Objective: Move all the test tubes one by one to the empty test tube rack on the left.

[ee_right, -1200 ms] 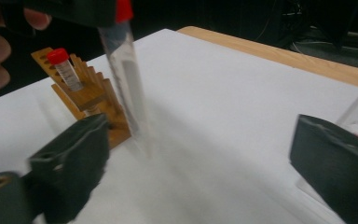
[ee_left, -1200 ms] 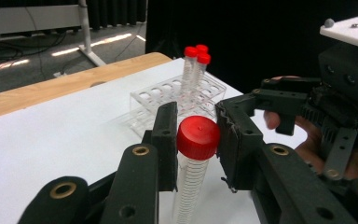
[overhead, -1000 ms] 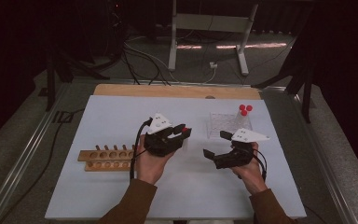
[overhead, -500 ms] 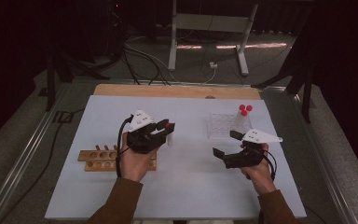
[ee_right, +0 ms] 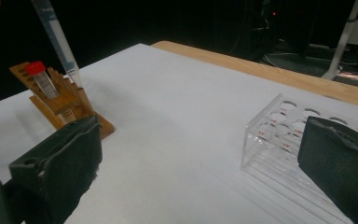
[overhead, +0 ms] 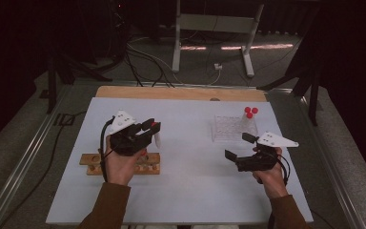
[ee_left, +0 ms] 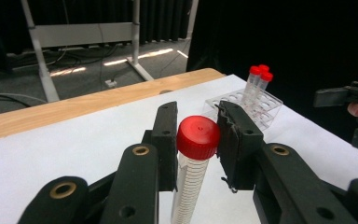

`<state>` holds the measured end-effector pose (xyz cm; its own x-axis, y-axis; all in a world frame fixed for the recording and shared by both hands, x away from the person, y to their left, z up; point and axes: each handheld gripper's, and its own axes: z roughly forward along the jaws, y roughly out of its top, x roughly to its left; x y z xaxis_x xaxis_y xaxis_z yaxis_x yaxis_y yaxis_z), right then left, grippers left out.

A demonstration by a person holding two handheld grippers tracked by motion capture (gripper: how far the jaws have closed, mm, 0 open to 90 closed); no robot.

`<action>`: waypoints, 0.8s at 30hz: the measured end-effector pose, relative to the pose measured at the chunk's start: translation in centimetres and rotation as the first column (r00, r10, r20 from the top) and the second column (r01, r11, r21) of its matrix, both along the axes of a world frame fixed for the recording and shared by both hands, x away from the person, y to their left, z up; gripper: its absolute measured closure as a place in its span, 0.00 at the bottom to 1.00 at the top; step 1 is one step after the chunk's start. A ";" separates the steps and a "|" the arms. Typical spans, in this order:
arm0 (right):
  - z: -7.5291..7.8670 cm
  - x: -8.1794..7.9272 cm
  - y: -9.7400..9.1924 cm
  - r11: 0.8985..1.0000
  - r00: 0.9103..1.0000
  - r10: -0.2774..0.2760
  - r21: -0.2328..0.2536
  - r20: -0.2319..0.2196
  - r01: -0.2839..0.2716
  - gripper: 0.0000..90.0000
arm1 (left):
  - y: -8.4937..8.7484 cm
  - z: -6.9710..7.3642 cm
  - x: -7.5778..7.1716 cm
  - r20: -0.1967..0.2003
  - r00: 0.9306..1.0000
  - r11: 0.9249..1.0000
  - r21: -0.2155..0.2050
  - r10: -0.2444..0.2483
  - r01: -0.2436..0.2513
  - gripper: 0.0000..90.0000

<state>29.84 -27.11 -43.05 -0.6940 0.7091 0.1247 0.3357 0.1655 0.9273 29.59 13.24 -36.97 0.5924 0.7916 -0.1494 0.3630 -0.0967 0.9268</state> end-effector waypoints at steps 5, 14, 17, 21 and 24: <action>0.1 0.0 -0.2 1.000 1.000 -0.004 0.004 0.002 0.004 0.00 | 1.7 0.0 -0.5 -0.008 1.000 1.000 -0.003 0.027 -0.027 0.78; 0.1 0.1 -0.3 1.000 1.000 -0.003 0.005 0.003 0.003 0.00 | 3.8 -0.5 -1.2 -0.028 0.998 0.998 0.008 0.055 -0.055 0.78; 0.1 0.1 -0.4 1.000 1.000 -0.006 0.009 0.003 0.006 0.00 | 4.3 -0.5 -1.5 -0.025 0.998 0.998 0.003 0.060 -0.060 0.78; 0.1 0.1 -0.6 1.000 1.000 -0.010 0.011 0.002 0.010 0.00 | 4.6 -0.3 -2.0 -0.018 0.998 0.998 0.016 0.064 -0.063 0.78; 0.1 0.0 -0.6 1.000 1.000 -0.009 0.012 0.004 0.009 0.00 | 4.8 -0.4 -2.3 -0.016 0.997 0.997 0.023 0.069 -0.069 0.78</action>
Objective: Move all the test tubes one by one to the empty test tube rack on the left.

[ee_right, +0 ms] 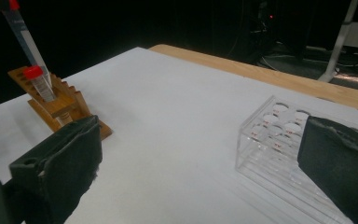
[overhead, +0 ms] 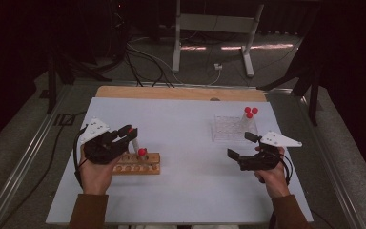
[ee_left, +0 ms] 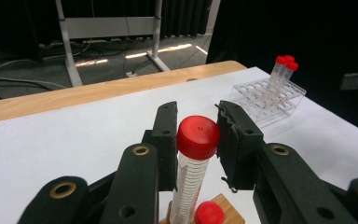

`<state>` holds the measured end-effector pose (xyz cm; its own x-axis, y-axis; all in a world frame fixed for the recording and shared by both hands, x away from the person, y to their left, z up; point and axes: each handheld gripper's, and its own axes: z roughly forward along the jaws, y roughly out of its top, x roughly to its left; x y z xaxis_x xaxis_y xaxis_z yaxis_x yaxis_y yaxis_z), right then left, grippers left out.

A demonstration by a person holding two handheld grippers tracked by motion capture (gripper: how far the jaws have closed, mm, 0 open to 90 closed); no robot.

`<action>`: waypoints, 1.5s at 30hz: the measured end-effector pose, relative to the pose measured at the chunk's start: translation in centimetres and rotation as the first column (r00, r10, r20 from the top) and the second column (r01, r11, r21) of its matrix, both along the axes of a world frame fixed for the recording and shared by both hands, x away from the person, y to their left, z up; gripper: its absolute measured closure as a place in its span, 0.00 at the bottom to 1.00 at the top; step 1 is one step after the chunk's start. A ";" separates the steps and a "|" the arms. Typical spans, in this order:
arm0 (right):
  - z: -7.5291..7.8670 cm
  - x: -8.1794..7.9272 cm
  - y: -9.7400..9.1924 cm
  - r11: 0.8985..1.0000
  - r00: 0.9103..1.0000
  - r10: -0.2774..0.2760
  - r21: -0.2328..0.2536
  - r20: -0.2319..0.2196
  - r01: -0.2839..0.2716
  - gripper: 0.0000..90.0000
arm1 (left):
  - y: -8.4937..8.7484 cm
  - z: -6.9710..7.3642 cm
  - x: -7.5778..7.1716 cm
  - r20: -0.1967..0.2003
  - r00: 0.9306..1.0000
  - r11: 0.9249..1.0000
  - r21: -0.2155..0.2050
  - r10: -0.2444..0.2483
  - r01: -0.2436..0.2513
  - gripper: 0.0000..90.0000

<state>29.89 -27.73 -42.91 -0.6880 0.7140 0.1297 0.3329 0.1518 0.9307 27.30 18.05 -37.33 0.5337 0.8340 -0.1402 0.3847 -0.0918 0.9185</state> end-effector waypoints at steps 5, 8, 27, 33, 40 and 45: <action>0.1 0.0 0.0 1.000 1.000 0.002 -0.001 0.002 -0.002 0.00 | 0.3 -0.3 -0.3 -0.008 1.000 1.000 0.006 -0.004 0.004 0.78; 0.1 -0.1 0.0 1.000 1.000 0.002 0.000 0.001 -0.002 0.00 | 0.5 -0.5 -0.5 -0.009 1.000 1.000 0.001 -0.003 0.003 0.78; 0.0 -0.1 0.1 1.000 1.000 0.011 0.003 0.003 -0.011 0.00 | 0.4 -4.6 -1.1 -0.061 0.998 0.999 0.040 -0.014 0.016 0.78; 0.0 -0.1 0.1 1.000 1.000 0.012 0.006 0.003 -0.012 0.00 | 0.3 -5.5 -1.0 -0.078 0.997 0.998 0.066 -0.011 0.016 0.78; 0.0 -0.1 0.1 1.000 1.000 0.013 0.002 0.007 -0.013 0.00 | 0.4 -6.1 -0.9 -0.087 0.996 0.997 0.081 -0.009 0.016 0.78; 0.1 -0.2 0.0 1.000 1.000 0.011 0.004 0.011 -0.011 0.00 | 0.5 -6.3 -0.9 -0.089 0.996 0.997 0.079 -0.014 0.021 0.78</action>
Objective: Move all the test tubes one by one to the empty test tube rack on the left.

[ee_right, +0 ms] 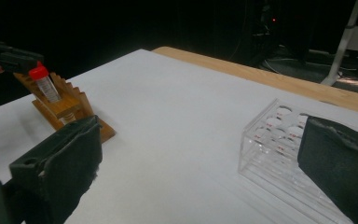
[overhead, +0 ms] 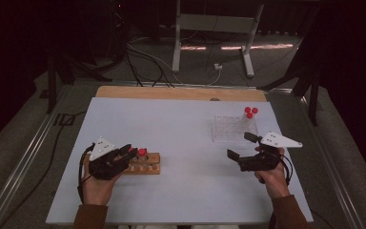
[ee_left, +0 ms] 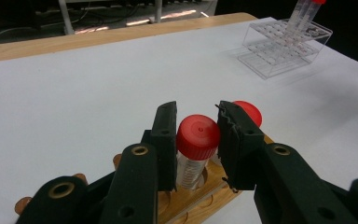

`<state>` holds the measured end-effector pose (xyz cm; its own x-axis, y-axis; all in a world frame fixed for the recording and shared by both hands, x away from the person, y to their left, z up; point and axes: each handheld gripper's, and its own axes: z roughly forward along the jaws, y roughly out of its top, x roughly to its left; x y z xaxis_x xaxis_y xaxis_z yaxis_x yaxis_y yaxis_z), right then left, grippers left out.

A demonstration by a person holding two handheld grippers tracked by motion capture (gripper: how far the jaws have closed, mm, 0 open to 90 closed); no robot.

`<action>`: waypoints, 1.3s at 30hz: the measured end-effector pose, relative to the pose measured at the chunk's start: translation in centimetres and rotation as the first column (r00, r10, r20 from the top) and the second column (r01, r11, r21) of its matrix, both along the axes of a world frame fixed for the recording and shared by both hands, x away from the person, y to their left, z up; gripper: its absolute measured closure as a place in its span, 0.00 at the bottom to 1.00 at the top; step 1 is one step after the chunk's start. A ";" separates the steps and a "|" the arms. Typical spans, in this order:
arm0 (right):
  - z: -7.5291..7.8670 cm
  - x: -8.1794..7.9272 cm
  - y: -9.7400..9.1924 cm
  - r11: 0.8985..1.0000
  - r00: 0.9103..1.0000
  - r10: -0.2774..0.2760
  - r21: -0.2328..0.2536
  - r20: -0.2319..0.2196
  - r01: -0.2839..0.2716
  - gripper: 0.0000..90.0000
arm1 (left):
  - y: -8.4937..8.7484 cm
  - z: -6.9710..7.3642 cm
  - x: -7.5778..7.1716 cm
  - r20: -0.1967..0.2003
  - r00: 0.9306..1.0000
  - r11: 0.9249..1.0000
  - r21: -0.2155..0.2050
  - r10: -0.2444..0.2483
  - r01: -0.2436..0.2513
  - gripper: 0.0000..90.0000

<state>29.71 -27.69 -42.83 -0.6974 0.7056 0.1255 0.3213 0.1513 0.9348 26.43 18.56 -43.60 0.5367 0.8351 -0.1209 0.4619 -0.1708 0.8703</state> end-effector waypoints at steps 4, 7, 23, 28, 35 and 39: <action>0.0 0.0 -0.1 1.000 1.000 -0.001 0.001 0.002 0.001 0.00 | -0.1 0.0 0.1 -0.006 1.000 1.000 0.003 -0.001 0.001 0.77; 0.0 0.0 -0.1 1.000 1.000 -0.006 0.001 0.004 0.006 0.00 | 0.0 0.1 0.1 -0.002 1.000 1.000 -0.005 0.001 -0.001 0.69; 0.1 0.6 -0.8 0.993 0.994 -0.100 -0.051 0.053 0.103 0.00 | 3.0 1.3 -0.1 0.061 0.996 0.979 -0.194 0.069 -0.056 0.18; -0.3 1.9 -2.3 0.983 0.983 -0.184 -0.021 0.030 0.184 0.00 | 3.4 1.5 -0.2 0.075 0.991 0.977 -0.192 0.112 -0.095 0.01; -0.5 4.1 -2.9 0.962 0.963 -0.269 -0.031 0.021 0.270 0.06 | 3.7 1.4 -0.4 0.082 0.986 0.976 -0.175 0.145 -0.129 0.01; -0.7 5.2 -2.9 0.946 0.947 -0.319 -0.055 0.032 0.321 0.08 | 3.8 1.4 -0.5 0.096 0.982 0.974 -0.177 0.160 -0.141 0.01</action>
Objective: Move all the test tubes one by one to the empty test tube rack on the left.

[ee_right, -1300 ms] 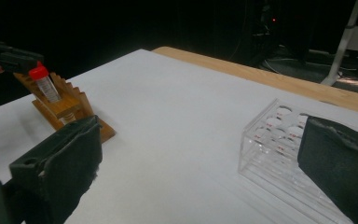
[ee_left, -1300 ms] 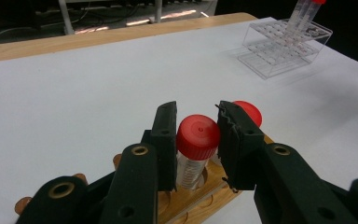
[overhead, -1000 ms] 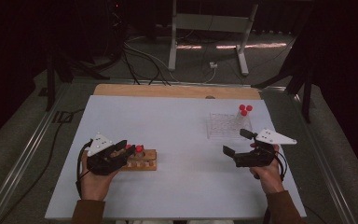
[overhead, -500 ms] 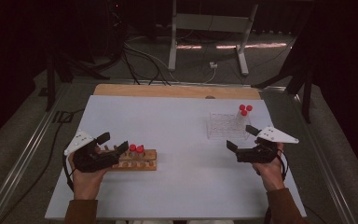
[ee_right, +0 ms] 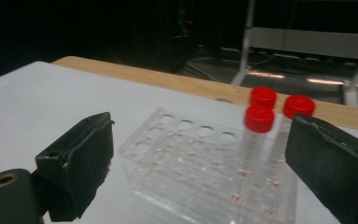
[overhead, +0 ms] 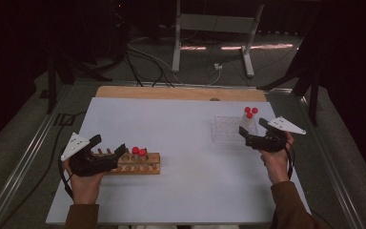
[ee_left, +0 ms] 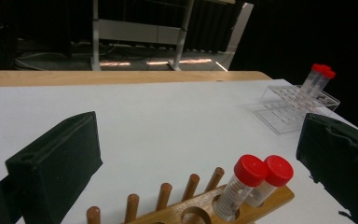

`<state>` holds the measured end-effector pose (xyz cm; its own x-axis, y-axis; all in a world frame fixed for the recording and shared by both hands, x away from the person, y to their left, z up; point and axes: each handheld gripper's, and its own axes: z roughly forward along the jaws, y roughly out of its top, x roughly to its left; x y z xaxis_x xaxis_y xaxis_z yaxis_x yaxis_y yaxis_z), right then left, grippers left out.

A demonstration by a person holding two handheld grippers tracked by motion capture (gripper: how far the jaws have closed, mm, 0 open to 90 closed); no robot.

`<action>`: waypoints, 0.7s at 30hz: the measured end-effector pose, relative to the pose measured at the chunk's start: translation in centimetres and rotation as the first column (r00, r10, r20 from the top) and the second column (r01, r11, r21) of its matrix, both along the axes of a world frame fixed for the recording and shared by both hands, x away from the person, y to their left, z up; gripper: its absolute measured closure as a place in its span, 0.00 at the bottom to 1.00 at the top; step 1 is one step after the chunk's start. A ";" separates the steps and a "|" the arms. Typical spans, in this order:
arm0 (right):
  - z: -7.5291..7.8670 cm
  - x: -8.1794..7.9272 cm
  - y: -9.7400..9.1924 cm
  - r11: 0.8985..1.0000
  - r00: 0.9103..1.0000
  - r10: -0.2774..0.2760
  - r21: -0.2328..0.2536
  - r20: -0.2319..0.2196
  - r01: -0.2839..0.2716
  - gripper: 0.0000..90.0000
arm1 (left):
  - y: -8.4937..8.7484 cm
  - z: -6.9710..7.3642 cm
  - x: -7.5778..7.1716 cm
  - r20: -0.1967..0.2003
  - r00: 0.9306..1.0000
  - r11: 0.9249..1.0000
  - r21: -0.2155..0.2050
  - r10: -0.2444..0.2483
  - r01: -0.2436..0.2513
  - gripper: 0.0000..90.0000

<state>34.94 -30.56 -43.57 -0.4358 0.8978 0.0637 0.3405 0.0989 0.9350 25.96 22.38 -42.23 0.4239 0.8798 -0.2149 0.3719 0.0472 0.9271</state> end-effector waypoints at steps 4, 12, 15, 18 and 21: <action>-0.3 1.2 -0.1 1.000 0.999 -0.030 0.000 -0.035 0.030 0.08 | -0.1 -0.2 -0.2 0.015 0.999 1.000 0.009 0.029 -0.029 0.01; -1.4 2.8 -0.4 0.995 0.991 -0.102 -0.021 -0.083 0.100 0.29 | -0.3 -0.3 -0.3 0.019 0.999 0.999 0.010 0.043 -0.043 0.01; -1.8 3.2 -0.3 0.990 0.987 -0.134 -0.046 -0.086 0.130 0.46 | -0.3 -0.4 -0.3 0.017 0.999 0.999 0.006 0.044 -0.044 0.01; -2.2 3.6 0.0 0.986 0.984 -0.157 -0.070 -0.083 0.151 0.58 | -0.3 -0.4 -0.3 0.018 0.999 0.999 0.007 0.045 -0.045 0.01; -2.5 3.9 0.2 0.982 0.981 -0.176 -0.085 -0.086 0.169 0.68 | -0.2 -0.4 -0.3 0.020 0.999 0.999 0.003 0.046 -0.046 0.01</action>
<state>38.83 -30.32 -46.03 -0.2695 0.9627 0.0245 0.4434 0.1014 0.8906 25.65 22.19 -42.58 0.3872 0.8991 -0.2041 0.3511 0.0609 0.9344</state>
